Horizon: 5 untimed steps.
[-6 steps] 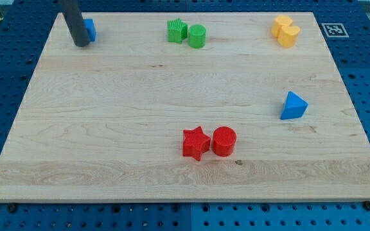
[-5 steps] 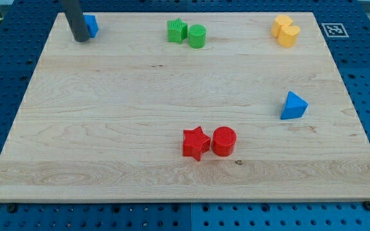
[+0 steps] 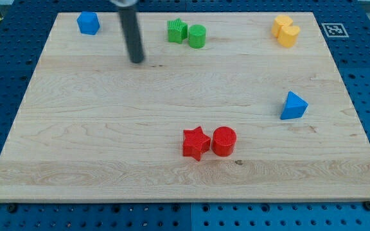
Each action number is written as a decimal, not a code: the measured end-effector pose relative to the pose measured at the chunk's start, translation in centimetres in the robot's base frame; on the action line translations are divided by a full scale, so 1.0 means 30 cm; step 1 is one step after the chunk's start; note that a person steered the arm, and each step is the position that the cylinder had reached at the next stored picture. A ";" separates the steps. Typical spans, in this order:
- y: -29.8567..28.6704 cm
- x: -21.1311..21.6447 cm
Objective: Move your arm closer to the blue triangle
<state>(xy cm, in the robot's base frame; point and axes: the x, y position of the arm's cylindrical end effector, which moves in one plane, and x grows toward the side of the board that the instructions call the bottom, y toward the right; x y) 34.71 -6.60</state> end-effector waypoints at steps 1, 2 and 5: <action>0.296 0.050; 0.611 0.131; 0.934 0.451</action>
